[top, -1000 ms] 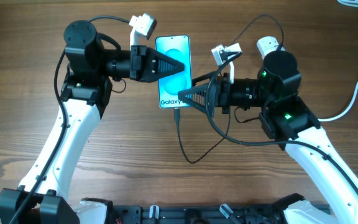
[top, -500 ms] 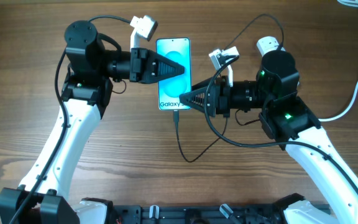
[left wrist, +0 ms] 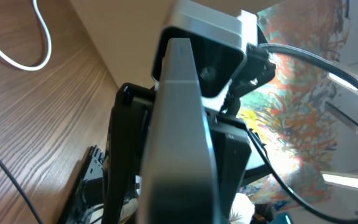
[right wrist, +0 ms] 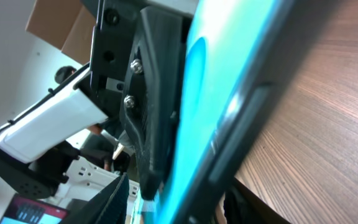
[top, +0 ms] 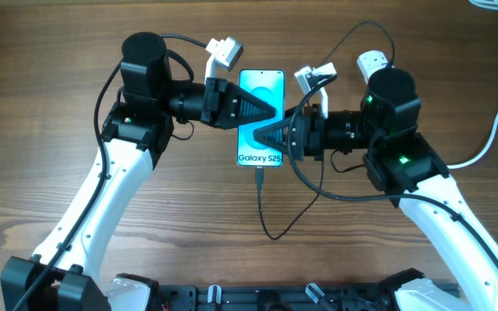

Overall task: Plug charger to phone and switch on socket
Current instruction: 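Grasp the phone with the right gripper and open the left gripper, then lower the phone flat onto the table center with the right gripper and release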

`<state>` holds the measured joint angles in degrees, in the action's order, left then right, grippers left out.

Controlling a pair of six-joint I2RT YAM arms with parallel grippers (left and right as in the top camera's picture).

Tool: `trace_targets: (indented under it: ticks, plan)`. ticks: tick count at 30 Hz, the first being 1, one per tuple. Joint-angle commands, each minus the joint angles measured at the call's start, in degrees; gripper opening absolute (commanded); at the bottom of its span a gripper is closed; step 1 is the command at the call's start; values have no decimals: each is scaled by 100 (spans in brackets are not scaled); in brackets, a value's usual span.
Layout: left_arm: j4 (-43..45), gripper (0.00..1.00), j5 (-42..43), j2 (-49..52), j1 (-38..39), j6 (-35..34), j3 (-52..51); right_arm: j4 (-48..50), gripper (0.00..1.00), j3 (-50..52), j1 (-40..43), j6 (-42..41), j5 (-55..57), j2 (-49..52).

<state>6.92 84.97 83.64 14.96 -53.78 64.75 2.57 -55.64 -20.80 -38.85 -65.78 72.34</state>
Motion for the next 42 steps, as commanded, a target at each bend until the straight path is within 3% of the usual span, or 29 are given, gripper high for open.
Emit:
trace_targets:
  ticks: [1,4,7,11,16,19,20,21,22,30,33,36,39,42]
  plan:
    - [59,4,90,-37,20,264,7,-205,50,-50,57,-76,-273,48]
    - [210,4,90,-37,20,264,7,-564,40,-50,57,-57,-278,48]
    - [293,4,92,-37,20,409,7,-667,38,-50,57,-59,-358,48]
    - [293,4,94,-37,20,643,7,-680,28,-48,57,-61,-380,48]
    - [293,4,90,-37,20,717,7,-675,4,-50,55,-59,-376,48]
    - [293,7,90,-37,20,758,7,-675,4,-50,55,-57,-372,48]
    - [291,11,90,-37,20,846,7,-673,4,-50,55,-61,-372,48]
    - [293,50,81,-37,17,846,7,-673,5,-50,57,-74,-374,48]
    - [293,73,46,-37,-7,846,7,-671,4,-50,57,-74,-367,48]
    - [291,77,-39,-37,-793,872,7,-761,4,-48,160,-42,184,48]
    - [46,100,-46,-37,-1113,1318,7,-1241,4,-48,170,192,651,76]
    - [-802,100,-264,-37,-1342,2000,7,-1895,4,-48,170,688,994,223]
    - [-1987,100,-1102,-37,-1451,2682,7,-2315,5,-48,170,940,1355,476]
    - [-3390,100,-2905,-37,-1445,3134,7,-2468,4,-37,168,988,1558,914]
